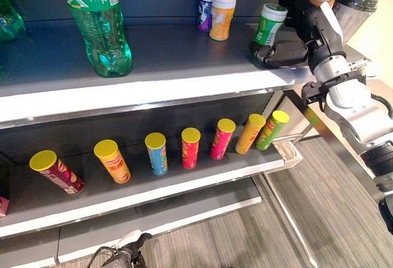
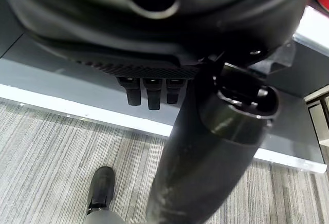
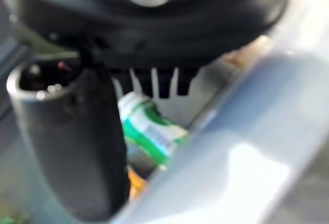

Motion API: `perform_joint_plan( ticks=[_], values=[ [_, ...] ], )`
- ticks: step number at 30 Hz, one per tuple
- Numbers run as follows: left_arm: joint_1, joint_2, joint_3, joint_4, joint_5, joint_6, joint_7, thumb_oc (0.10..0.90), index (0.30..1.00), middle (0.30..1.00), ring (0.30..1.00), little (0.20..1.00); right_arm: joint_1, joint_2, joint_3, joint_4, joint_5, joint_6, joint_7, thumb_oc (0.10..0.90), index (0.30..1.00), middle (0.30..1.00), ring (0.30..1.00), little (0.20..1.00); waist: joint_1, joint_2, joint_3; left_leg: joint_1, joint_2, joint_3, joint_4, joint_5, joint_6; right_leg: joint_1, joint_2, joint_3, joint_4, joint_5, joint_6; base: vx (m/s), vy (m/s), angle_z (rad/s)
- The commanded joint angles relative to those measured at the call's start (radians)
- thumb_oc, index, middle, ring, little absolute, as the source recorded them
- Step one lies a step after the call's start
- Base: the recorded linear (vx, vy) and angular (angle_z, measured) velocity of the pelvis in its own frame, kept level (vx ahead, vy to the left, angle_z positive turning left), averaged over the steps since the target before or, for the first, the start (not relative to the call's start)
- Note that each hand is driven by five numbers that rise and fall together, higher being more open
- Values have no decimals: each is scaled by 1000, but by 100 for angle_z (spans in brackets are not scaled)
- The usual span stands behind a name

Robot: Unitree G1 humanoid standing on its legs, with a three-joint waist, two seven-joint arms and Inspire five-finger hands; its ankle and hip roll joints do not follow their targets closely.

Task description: Put the goods on the table back onto the shelves and tidy them up.

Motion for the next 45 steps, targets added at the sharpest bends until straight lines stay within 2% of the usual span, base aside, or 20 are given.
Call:
perform_joint_plan(
  ticks=[1,22,45],
  values=[
    [-57,60,-5,-24,5,-36,18,800,900,900,900,900,-194,-5,-40,22,-20,-59,-42,800,900,900,900,900,22,-12,-1,75,7,-59,4,-144,-6,8,57,15,77,18,-12,0,0,0],
    [-61,35,7,-49,6,-31,-7,800,900,900,900,900,27,18,-130,-192,-67,-78,-8,800,900,900,900,900,23,-13,-2,83,7,-67,4,-150,-2,17,63,13,79,2,-15,0,0,0],
    [-55,13,6,-63,-8,-34,-23,800,900,900,900,900,184,36,-171,-291,-59,-92,36,800,900,900,900,900,28,-20,-3,85,5,-70,4,-152,0,20,63,9,75,-6,-17,0,0,0]
  ],
)
